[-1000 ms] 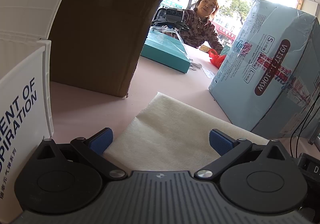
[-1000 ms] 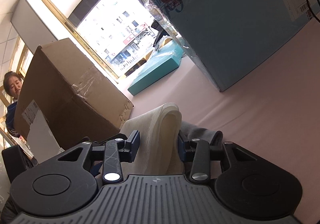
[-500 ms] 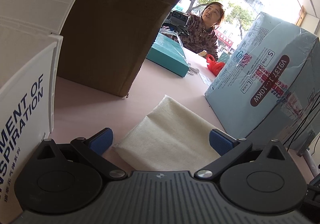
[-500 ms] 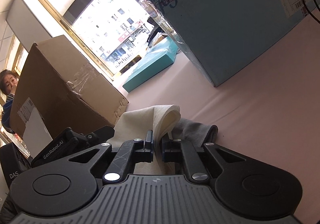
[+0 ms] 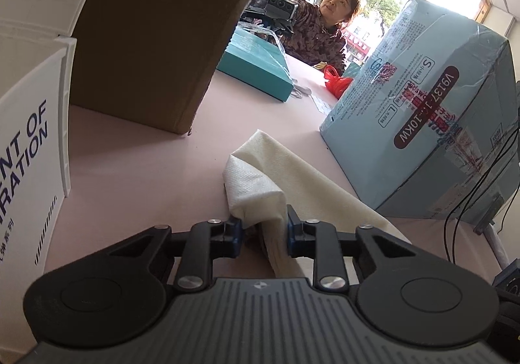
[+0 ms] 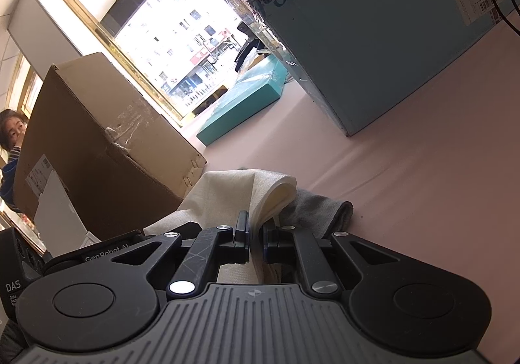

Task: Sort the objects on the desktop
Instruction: 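Close the left gripper on the white cloth while the right gripper holds it, then lift the white cloth with both grippers and carry it into the white box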

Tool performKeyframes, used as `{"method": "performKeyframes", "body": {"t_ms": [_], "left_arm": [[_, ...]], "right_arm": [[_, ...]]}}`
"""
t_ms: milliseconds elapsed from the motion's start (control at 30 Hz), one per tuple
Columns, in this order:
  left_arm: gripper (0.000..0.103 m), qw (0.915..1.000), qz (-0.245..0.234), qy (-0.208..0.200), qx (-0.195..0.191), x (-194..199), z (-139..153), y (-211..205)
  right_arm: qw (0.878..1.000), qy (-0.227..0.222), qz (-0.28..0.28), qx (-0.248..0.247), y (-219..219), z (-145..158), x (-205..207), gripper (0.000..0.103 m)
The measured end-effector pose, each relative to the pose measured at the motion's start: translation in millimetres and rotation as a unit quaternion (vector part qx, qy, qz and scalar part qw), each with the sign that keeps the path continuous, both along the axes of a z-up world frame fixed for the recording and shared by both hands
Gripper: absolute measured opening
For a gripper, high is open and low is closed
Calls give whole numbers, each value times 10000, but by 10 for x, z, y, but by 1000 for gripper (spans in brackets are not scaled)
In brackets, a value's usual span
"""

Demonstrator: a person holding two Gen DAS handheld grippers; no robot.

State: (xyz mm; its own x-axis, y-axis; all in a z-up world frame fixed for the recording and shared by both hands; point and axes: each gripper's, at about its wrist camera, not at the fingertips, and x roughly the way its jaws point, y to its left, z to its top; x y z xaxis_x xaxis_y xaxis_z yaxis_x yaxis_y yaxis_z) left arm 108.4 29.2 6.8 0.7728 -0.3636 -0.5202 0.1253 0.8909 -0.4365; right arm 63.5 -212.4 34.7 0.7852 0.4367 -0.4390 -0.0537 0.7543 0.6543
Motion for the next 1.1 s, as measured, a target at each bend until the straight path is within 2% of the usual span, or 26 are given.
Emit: {"method": "performKeyframes", "body": {"t_ms": [200, 367, 533, 900, 1100], "left_arm": [[18, 9996, 58, -194, 190, -71, 59, -39], [19, 9977, -26, -261, 619, -89, 76, -130], [19, 9987, 26, -284, 424, -82, 89, -74], [19, 9943, 123, -815, 678, -228, 222, -109], [19, 9929, 234, -1026, 562, -306, 291, -85]], "right_arm": [[10000, -14, 0, 26, -4, 6, -6, 7], [9998, -76, 22, -154, 34, 25, -21, 10], [9994, -171, 44, -292, 62, 56, -39, 10], [9983, -465, 42, -354, 85, 133, -101, 11], [9959, -796, 43, -421, 114, 222, -160, 11]]}}
